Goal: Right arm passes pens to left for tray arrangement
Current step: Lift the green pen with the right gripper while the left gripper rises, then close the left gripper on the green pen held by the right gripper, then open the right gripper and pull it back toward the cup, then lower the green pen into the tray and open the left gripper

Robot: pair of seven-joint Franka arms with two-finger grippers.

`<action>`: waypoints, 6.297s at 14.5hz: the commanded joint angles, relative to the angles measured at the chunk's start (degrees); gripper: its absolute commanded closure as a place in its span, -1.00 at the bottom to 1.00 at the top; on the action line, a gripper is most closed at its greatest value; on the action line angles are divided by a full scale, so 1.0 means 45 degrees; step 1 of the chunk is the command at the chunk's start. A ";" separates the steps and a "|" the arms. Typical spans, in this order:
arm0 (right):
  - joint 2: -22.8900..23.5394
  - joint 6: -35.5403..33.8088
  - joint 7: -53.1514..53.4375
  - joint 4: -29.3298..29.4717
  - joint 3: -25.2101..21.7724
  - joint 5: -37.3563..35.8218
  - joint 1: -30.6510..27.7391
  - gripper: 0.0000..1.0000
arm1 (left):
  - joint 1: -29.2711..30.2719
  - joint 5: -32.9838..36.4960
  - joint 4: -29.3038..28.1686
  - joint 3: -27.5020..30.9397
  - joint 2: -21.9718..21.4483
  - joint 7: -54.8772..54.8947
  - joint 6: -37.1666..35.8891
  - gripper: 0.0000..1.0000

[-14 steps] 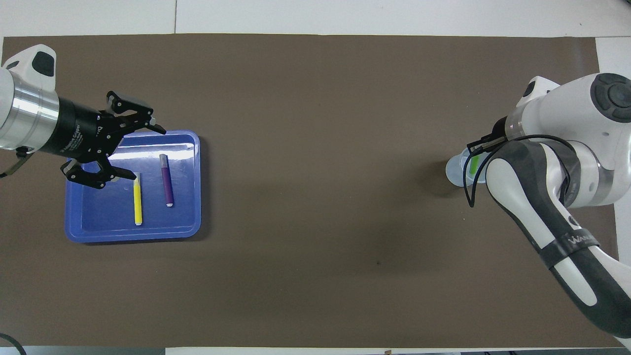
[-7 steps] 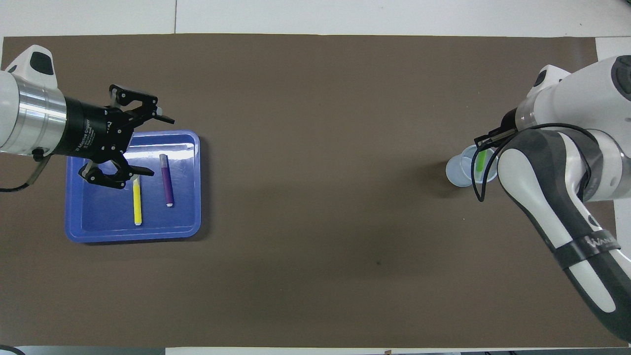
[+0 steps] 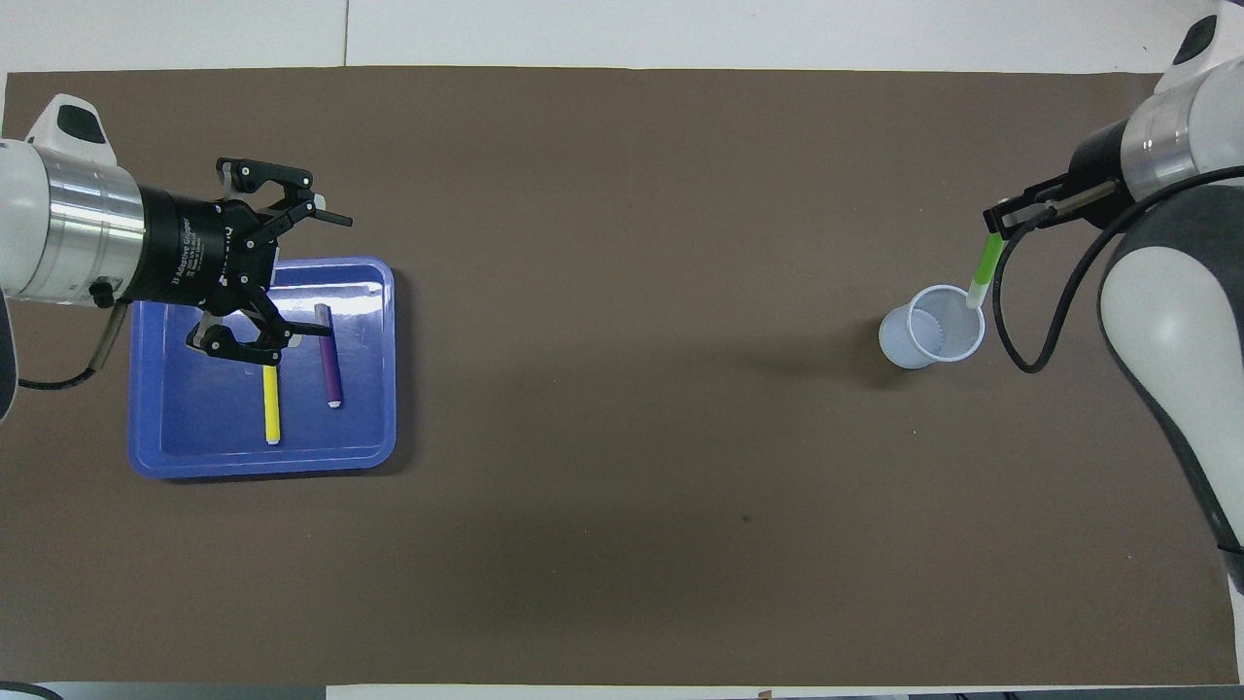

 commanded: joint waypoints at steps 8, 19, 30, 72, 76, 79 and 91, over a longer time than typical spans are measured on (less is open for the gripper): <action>0.0184 0.2531 1.0650 0.0460 0.1185 0.3329 0.2100 1.00 | -0.0618 -0.1554 -0.0741 0.0106 -0.0480 -0.4536 0.1093 -1.00; -0.0577 0.9802 1.9626 -0.2977 0.1185 0.3646 0.5288 1.00 | -0.2296 -0.1857 -0.0607 0.0048 -0.0657 -0.6492 0.1915 -1.00; -0.0792 1.0213 1.9630 -0.3603 0.1185 0.3646 0.5132 1.00 | -0.3529 0.1433 -0.0936 -0.0050 0.0357 -1.0048 0.4723 -1.00; -0.1338 0.4026 1.1175 -0.2666 0.1049 0.3490 0.2049 -1.00 | -0.0721 0.2117 -0.2165 0.0008 0.0281 0.0698 0.2659 1.00; -0.1748 0.1801 0.8583 -0.2666 0.0990 0.2868 0.0897 -1.00 | 0.1679 0.2136 -0.3082 0.0048 0.0476 0.7881 0.1641 1.00; -0.2061 0.0354 0.6434 -0.2646 0.0990 0.1092 0.0056 -1.00 | 0.3089 0.3882 -0.3592 0.0048 0.1157 1.2866 0.1639 1.00; -0.2414 -0.2736 0.2448 -0.1983 -0.0779 -0.0981 -0.1142 -1.00 | 0.3444 0.7156 -0.3631 0.0048 0.3172 1.7159 0.2870 1.00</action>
